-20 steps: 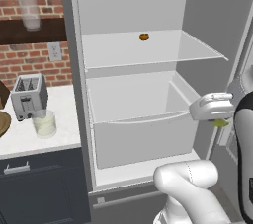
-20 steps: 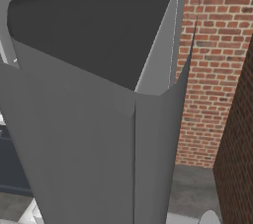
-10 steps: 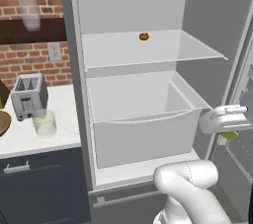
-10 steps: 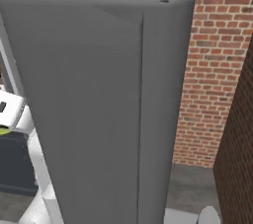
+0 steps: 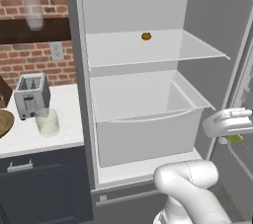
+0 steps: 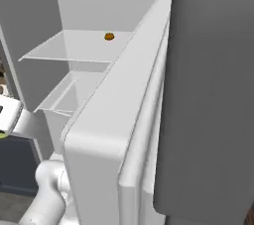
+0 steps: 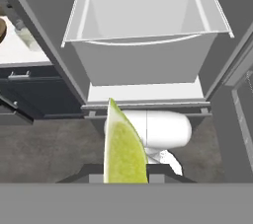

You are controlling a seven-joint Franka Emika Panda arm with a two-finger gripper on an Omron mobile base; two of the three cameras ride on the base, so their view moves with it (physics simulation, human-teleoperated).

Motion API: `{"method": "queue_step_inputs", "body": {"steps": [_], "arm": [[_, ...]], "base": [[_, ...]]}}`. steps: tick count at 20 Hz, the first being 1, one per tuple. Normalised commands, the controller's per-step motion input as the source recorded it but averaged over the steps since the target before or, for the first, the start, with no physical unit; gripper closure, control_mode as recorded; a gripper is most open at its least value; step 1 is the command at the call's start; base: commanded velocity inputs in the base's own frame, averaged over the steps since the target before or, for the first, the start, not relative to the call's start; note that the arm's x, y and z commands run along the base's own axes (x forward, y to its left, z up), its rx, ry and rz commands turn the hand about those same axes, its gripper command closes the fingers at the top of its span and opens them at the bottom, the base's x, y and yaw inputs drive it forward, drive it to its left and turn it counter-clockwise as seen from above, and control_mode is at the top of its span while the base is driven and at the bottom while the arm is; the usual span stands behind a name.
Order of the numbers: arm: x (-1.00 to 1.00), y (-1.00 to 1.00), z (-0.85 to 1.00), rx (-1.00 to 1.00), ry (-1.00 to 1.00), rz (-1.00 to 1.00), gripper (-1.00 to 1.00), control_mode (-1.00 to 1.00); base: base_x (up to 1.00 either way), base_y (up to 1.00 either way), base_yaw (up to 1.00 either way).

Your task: Grab a lemon wedge from the fridge and one ice cube from the ice bowl, and put them in the glass of lemonade.

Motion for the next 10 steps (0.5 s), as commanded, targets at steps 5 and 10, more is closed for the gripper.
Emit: {"method": "queue_step_inputs", "body": {"steps": [5,10], "arm": [[0.0,0.0,0.0,0.0,0.0,0.0,1.0,1.0],[0.0,0.0,0.0,0.0,0.0,0.0,1.0,1.0]], "base": [[-0.33,0.95,0.0],[-0.02,1.0,-0.05]]}}
